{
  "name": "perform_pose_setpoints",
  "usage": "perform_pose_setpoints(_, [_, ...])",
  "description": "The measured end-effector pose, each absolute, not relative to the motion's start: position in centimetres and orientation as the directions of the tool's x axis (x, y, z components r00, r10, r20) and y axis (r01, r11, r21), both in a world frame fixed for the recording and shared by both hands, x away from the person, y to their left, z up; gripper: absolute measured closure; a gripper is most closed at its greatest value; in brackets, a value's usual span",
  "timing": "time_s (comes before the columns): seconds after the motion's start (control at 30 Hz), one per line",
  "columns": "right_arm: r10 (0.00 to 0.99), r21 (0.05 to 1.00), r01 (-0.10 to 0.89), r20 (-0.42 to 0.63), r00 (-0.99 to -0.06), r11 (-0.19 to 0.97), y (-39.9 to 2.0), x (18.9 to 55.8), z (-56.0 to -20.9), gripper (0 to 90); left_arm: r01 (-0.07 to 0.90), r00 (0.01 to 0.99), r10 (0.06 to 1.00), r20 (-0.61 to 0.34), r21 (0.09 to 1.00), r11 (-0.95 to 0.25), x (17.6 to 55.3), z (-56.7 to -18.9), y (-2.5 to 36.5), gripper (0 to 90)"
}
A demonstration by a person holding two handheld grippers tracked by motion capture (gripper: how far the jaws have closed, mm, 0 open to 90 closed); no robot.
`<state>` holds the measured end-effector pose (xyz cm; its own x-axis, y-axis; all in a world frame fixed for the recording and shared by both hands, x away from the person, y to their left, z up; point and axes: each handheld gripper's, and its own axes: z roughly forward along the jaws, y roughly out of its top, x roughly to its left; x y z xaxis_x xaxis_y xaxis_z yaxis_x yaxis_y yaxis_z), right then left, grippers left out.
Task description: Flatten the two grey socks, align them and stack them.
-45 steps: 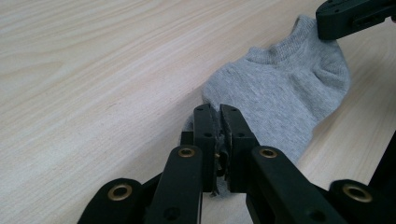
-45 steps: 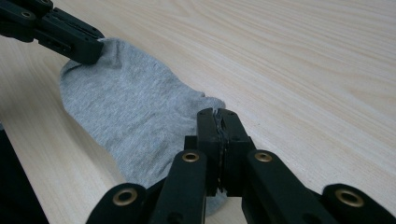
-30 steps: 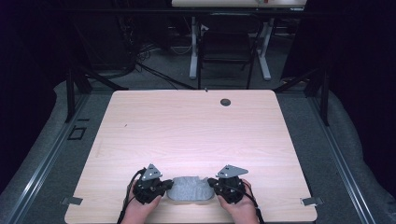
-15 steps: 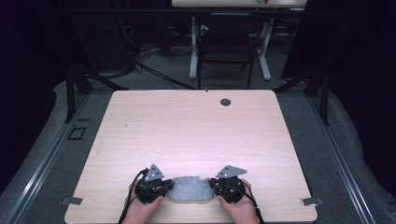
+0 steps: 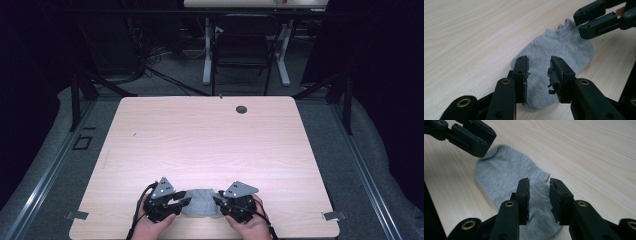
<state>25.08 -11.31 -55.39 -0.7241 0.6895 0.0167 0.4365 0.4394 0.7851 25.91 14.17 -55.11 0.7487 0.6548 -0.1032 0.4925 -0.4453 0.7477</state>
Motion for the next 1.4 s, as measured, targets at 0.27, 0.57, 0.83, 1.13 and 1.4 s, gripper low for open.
perform_pose_setpoints(0.27, [0.691, 0.716, 0.488, 0.011, -0.723, 0.499, -11.2, 25.5, -57.6, 62.5, 0.518, 0.752, 0.651, -0.103, 0.703, -0.487, 26.3, -57.0, 14.3, 60.6])
perform_pose_setpoints(0.57, [0.71, 0.718, 0.507, 0.026, -0.704, 0.477, -11.5, 26.2, -57.7, 62.7, 0.511, 0.748, 0.657, -0.093, 0.712, -0.481, 27.0, -57.4, 14.0, 59.6])
perform_pose_setpoints(0.83, [0.725, 0.731, 0.516, 0.043, -0.688, 0.447, -11.5, 28.2, -57.9, 61.4, 0.503, 0.739, 0.669, -0.083, 0.728, -0.466, 28.8, -57.5, 14.2, 58.8])
perform_pose_setpoints(1.13, [0.72, 0.73, 0.507, 0.03, -0.694, 0.458, -11.3, 29.4, -57.9, 59.2, 0.521, 0.733, 0.672, -0.106, 0.723, -0.454, 30.2, -57.5, 14.1, 55.4])
perform_pose_setpoints(1.4, [0.718, 0.732, 0.507, 0.035, -0.696, 0.456, -11.2, 29.8, -57.9, 57.4, 0.519, 0.733, 0.671, -0.11, 0.728, -0.448, 30.4, -57.5, 14.3, 54.4])
